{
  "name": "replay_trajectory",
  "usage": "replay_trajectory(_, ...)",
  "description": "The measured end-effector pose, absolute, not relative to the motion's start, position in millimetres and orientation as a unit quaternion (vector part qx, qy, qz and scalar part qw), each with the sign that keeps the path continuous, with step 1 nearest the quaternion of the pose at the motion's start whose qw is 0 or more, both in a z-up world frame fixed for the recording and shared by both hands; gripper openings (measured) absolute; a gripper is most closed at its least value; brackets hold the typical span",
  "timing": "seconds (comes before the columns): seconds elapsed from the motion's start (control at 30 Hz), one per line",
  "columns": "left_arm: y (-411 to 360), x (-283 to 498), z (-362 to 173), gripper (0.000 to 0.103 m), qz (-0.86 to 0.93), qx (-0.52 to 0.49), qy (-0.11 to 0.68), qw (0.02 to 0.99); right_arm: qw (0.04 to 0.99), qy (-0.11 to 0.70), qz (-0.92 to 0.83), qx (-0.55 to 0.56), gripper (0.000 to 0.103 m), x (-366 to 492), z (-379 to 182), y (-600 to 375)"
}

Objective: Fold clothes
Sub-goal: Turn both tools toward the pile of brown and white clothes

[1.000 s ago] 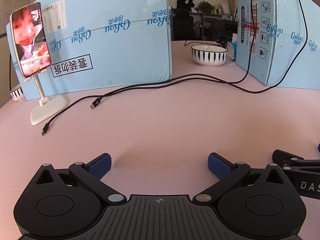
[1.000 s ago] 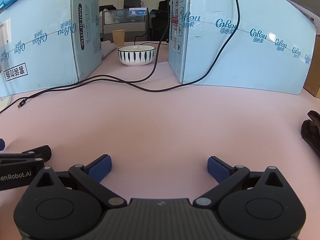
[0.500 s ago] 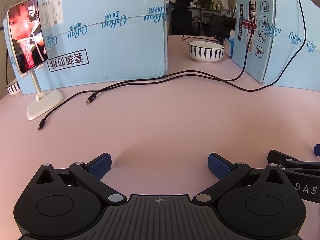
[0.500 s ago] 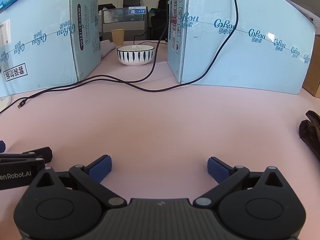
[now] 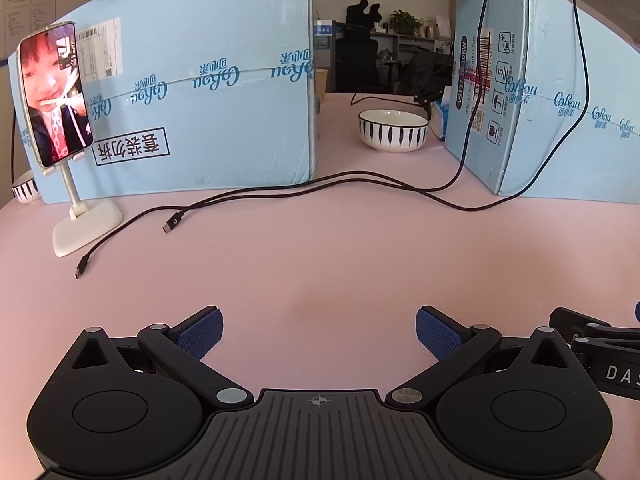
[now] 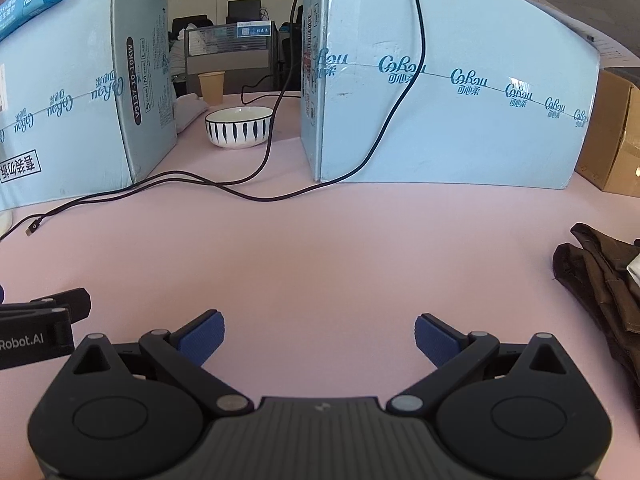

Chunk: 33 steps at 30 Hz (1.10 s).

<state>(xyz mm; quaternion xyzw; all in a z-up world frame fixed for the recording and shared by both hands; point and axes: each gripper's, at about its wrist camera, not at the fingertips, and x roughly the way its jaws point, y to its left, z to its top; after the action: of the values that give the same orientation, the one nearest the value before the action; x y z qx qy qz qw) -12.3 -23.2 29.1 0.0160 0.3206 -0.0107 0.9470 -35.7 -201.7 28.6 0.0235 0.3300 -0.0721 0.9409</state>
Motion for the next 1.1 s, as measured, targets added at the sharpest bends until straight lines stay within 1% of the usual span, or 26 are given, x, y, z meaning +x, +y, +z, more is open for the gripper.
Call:
replay_trajectory(0.47,-62.2,-15.7,52.2,0.103,-0.061,0.037,0.301,0.951,0.947,0.300,-0.106,0.039,0.103,-59.0,51.5,-240.8)
replay_trajectory(0.87,-124.6,-14.2,58.6,0.103,-0.139,0.049,0.297,0.944,0.940,0.283,-0.182,0.055,0.103,-85.3,64.3,-301.2)
replay_trajectory(1.1,-159.8,-14.1,72.1,0.103,-0.184,0.068,0.284,0.939,0.935,0.272,-0.218,0.074,0.103,-100.3,70.5,-337.9)
